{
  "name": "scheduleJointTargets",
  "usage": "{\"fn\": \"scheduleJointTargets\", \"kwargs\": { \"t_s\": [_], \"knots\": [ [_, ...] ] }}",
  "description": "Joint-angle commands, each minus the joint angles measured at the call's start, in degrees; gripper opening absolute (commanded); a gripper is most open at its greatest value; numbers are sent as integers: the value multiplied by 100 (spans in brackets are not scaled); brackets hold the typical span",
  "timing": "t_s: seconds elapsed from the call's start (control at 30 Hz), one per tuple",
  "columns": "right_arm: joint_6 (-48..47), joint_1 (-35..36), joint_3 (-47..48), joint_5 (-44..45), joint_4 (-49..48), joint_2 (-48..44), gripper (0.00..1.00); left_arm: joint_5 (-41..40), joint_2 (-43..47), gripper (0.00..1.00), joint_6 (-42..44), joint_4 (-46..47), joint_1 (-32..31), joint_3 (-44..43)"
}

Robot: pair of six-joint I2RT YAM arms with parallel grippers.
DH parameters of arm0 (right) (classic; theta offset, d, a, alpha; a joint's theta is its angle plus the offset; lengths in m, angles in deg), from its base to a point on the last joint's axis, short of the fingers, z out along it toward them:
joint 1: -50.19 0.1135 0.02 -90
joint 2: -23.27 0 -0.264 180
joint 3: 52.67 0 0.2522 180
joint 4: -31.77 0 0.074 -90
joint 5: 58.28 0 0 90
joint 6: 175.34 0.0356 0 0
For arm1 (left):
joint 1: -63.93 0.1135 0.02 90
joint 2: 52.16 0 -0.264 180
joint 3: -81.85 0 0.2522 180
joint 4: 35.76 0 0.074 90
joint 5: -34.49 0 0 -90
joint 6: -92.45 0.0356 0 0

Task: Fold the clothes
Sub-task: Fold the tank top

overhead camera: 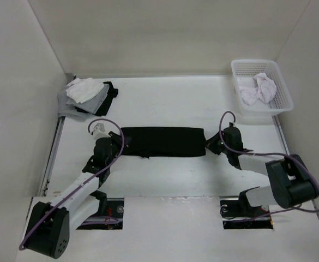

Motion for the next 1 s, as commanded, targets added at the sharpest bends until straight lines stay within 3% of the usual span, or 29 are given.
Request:
{"fn": "scheduleJointTargets", "kwargs": {
  "t_s": [0.0, 0.2, 0.33, 0.5, 0.83, 0.97],
  "knots": [
    [123, -177, -86, 486, -117, -859, 0, -153, -142, 20, 89, 522, -196, -337],
    [-588, -300, 361, 1242, 1815, -2740, 0, -205, -432, 20, -17, 794, -653, -399],
    [-1107, 41, 1160, 1655, 2678, -2936, 1, -241, -502, 20, -61, 838, -794, -425],
    [-1635, 1200, 2232, 2270, 3179, -2059, 2, -197, -327, 20, -87, 812, -803, -338],
    [-1864, 3223, 4737, 3159, 4208, 745, 2, 110, 622, 20, -122, 408, -312, -39],
    [-1794, 3689, 5888, 3115, 4656, 2036, 14, 383, 894, 20, -140, 241, 101, -3]
  ]
}}
